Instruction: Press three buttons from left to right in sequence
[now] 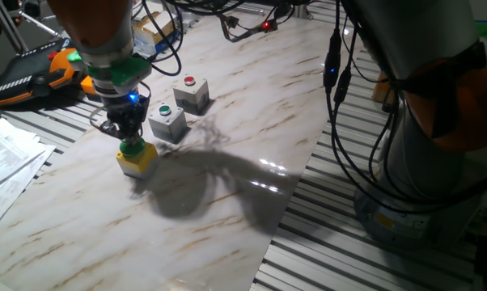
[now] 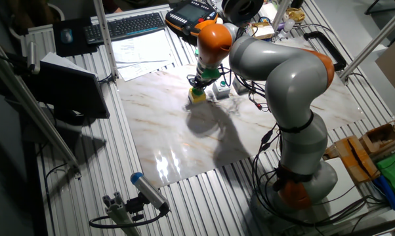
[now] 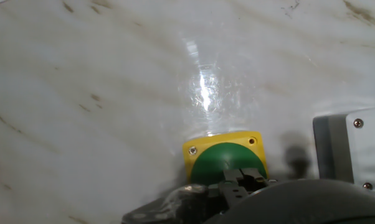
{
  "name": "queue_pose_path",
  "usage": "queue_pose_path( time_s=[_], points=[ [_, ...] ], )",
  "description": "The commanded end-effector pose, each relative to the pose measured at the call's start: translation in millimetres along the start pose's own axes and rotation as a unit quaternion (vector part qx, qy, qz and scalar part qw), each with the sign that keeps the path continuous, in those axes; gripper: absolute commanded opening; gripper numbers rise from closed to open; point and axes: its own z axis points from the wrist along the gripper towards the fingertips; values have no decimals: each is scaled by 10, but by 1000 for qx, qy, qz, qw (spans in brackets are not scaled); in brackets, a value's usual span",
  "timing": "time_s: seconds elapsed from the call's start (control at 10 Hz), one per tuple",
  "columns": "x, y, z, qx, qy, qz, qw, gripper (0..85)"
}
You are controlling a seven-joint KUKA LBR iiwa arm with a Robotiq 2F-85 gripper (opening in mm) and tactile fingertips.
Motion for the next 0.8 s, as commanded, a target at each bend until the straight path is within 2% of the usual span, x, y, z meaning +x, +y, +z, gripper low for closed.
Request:
queue_pose_path(
  time_s=[0.0,0.4,0.7],
  points=[
    [1,1,3,0,0,0,1000,7],
    [4,7,-3,0,-1,-1,1000,7],
    [4,7,-3,16,3,-9,1000,7]
  ],
)
